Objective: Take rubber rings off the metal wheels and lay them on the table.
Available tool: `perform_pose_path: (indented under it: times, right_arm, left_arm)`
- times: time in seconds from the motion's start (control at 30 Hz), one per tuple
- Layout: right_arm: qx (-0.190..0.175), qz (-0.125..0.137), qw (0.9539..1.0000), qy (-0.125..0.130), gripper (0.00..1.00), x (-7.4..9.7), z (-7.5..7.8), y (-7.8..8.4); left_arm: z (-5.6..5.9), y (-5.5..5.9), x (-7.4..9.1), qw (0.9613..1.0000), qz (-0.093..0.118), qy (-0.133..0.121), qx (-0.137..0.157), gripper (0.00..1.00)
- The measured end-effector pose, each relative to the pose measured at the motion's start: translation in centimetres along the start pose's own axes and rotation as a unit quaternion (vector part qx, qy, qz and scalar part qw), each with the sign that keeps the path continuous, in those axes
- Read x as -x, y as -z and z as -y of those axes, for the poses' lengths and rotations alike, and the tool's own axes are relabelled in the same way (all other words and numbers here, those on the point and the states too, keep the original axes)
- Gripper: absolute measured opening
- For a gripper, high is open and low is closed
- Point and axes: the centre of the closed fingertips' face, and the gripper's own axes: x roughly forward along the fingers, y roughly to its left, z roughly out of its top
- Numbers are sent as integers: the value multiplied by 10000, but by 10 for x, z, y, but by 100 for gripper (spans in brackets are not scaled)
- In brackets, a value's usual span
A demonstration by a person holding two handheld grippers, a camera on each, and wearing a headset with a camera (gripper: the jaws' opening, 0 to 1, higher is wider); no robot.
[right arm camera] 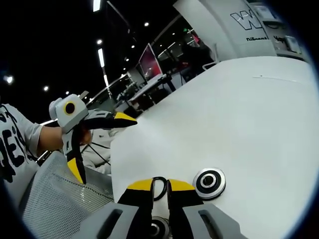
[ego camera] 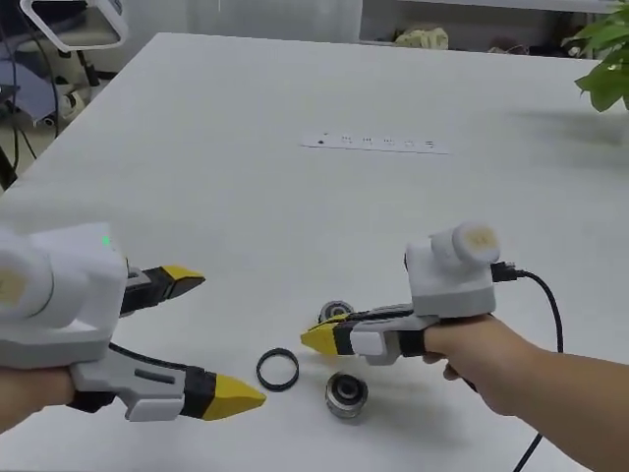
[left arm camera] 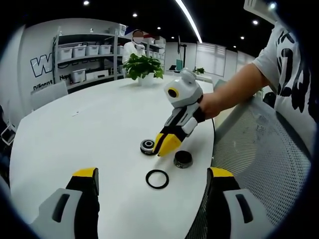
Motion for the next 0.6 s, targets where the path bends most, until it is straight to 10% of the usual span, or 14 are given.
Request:
perform_pose_path:
  times: [0.6]
  right_arm:
    - [120, 269, 9992, 271, 12, 30, 15, -14]
  left_arm:
    - [-2, -15, -11, 9999, 81, 149, -27, 81]
